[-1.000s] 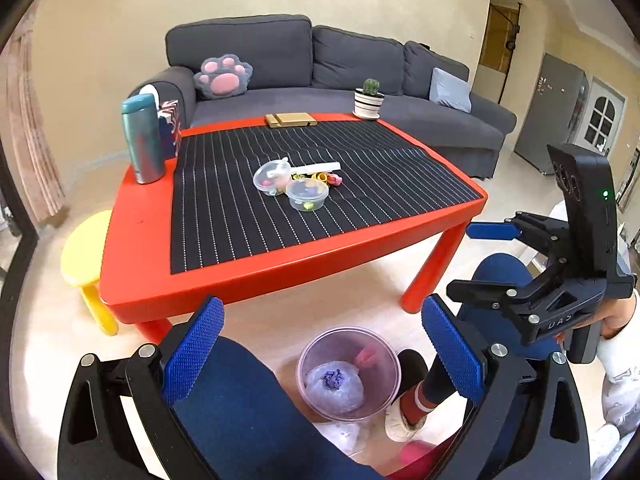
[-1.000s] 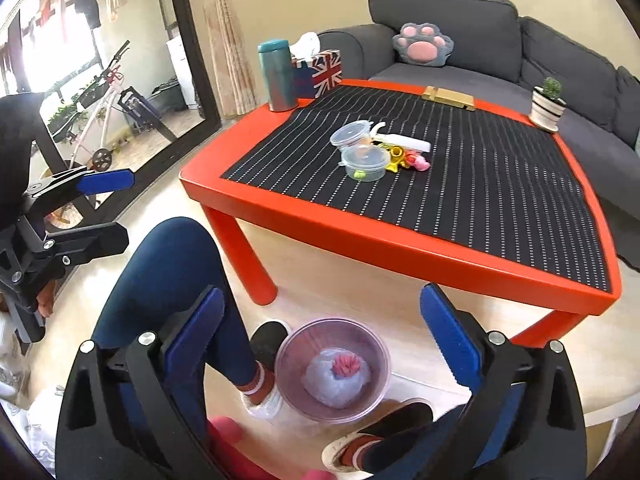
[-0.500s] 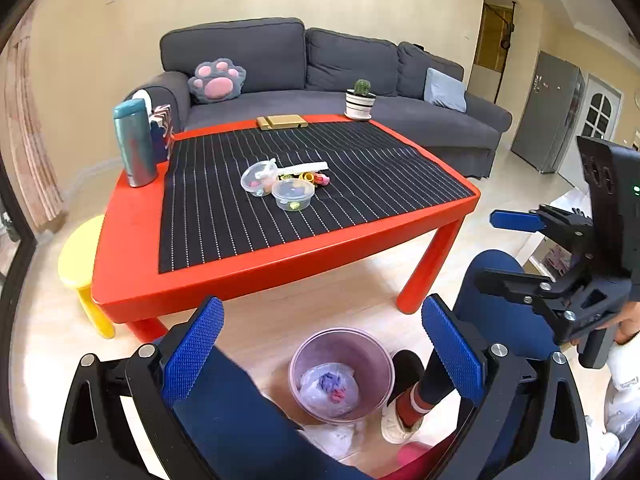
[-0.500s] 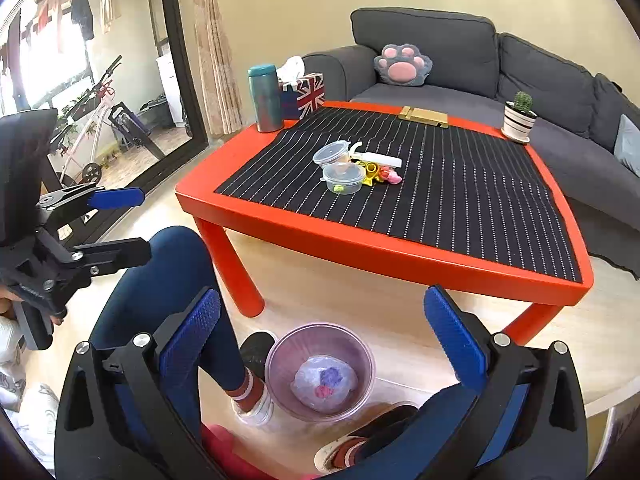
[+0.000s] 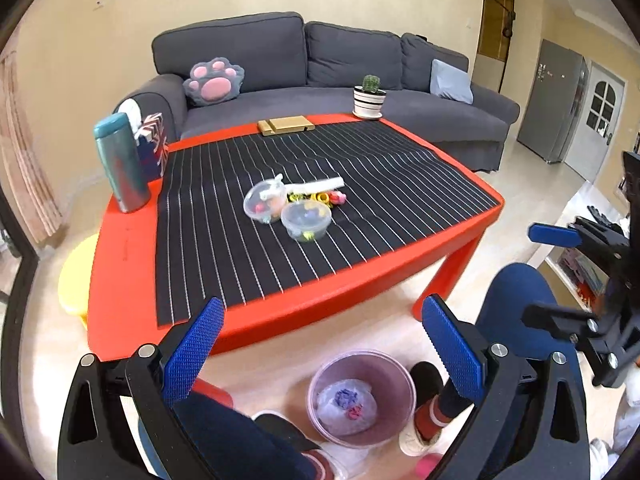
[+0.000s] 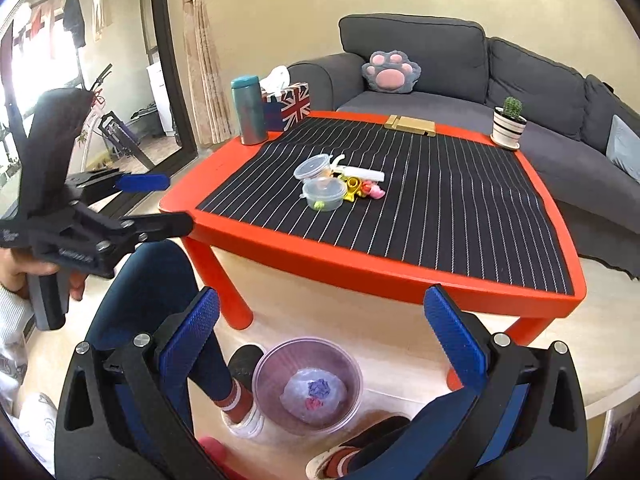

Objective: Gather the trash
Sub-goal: 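Move both grippers back up over the table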

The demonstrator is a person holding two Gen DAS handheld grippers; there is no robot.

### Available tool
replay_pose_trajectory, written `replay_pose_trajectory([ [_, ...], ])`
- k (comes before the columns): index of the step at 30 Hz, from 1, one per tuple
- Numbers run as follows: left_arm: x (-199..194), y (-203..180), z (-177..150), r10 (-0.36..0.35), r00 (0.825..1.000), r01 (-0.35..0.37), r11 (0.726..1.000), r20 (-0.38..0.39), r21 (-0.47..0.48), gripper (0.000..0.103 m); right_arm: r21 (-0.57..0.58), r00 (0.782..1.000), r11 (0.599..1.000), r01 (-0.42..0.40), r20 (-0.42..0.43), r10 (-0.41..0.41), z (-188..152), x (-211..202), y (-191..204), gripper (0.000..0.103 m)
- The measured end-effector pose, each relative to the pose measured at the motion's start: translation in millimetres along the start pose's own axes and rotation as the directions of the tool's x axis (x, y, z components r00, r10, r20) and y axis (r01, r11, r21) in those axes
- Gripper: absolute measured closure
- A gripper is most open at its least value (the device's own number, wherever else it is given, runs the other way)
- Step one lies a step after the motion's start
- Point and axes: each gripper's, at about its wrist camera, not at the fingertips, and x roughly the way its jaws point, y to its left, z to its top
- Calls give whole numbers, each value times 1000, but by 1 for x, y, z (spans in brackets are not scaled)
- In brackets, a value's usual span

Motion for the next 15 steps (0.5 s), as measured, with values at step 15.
replay_pose_trajectory([
  [15, 101, 4, 57, 36, 987, -31, 999, -154, 33, 8, 33, 999, 999, -4, -40, 5, -7, 20, -21, 3],
])
